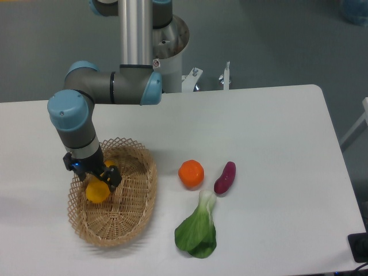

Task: Place the mango in the basket
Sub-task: 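Raise the open gripper and move it toward the orange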

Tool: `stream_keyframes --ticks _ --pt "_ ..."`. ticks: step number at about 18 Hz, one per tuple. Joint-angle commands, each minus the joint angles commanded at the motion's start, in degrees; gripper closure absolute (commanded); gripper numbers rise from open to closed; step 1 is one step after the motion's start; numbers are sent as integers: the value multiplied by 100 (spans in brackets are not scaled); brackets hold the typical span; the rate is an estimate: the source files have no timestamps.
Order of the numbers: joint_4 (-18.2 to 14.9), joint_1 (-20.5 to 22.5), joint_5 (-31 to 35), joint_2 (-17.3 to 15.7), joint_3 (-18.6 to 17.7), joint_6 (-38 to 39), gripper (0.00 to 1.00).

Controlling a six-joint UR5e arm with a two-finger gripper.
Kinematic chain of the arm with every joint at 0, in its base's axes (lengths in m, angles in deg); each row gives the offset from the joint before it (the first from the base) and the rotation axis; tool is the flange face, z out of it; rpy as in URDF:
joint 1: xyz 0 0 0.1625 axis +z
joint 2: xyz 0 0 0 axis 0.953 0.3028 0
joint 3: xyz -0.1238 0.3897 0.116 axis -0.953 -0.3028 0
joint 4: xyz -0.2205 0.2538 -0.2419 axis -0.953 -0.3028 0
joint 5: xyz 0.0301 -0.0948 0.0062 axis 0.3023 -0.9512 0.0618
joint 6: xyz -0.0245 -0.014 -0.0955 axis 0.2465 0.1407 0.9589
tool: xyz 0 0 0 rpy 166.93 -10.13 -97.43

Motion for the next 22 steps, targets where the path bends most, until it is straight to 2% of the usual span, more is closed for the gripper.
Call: stream_keyframes --ticks 3,5,8,10,14,16,19,21,22 --pt "-17 324 -53 -211 79 -105 0" --pt "-131 509 -158 -291 359 -123 0" --pt "-569 790 -211 -343 623 -315 0" --pt "-947 931 -229 -361 773 -832 0" --pt "-1195 1484 -588 -712 826 -1440 0" --pt "-1658 1766 -668 -958 914 -1678 0" --pt "-2756 2161 -773 -1160 1186 -2431 0" --pt "-3232 2390 -861 -1266 1292 -2977 0" --pt "-3365 2478 -879 -1345 1301 -3171 0"
